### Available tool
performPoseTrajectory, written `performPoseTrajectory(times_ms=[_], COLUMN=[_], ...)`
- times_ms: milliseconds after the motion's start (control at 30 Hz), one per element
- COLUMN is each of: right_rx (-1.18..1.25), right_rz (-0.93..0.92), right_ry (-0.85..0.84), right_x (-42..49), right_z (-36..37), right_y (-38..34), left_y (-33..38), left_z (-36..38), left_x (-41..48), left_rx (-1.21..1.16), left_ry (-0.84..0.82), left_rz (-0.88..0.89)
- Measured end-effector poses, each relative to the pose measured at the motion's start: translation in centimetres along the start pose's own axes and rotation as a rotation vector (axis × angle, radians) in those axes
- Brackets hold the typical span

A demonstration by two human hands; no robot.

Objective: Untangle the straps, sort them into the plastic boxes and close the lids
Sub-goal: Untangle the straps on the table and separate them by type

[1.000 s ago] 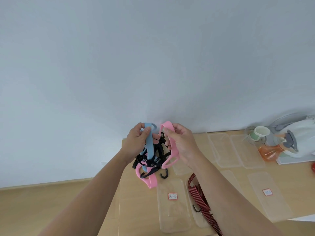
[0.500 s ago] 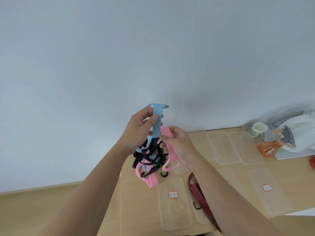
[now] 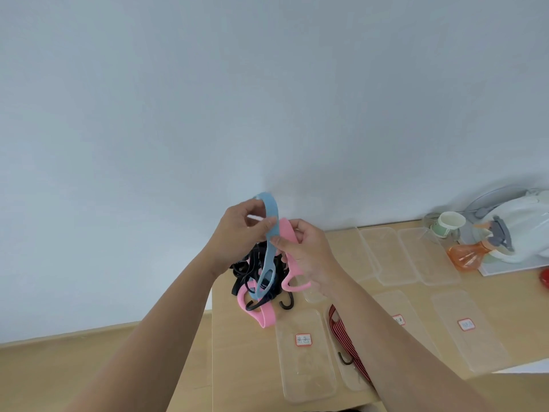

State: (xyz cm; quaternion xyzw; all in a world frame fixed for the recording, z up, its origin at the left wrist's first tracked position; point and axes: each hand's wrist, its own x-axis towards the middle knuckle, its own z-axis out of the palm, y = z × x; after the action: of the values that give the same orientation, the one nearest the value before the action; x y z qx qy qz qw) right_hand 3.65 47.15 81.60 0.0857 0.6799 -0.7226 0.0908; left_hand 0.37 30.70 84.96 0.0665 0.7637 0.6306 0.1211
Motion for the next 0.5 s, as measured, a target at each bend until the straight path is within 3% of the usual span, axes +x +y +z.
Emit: performPoseTrajectory(times_ms=[200,333,500], right_rx=[0.260,0.075,-0.082], right_rz=[-0.013,-0.165,-0.313], right_ry=[-0.079,-0.115,-0.118], right_x=[-0.6,-0.8,-2.1], right_z=[-0.5,-1.9,-2.9], right_y=[-1.9,-3.4,-5.4], left_y=[1.7,3.1,5.4], left_z=[-1.2,-1.5,-1.0], left_x=[-1.6,-2.7,-3.7], left_rx=[0.063,0.357,0.331], left_ry=[-0.004,0.037,0.110], left_rz=[0.102,0.201,0.249])
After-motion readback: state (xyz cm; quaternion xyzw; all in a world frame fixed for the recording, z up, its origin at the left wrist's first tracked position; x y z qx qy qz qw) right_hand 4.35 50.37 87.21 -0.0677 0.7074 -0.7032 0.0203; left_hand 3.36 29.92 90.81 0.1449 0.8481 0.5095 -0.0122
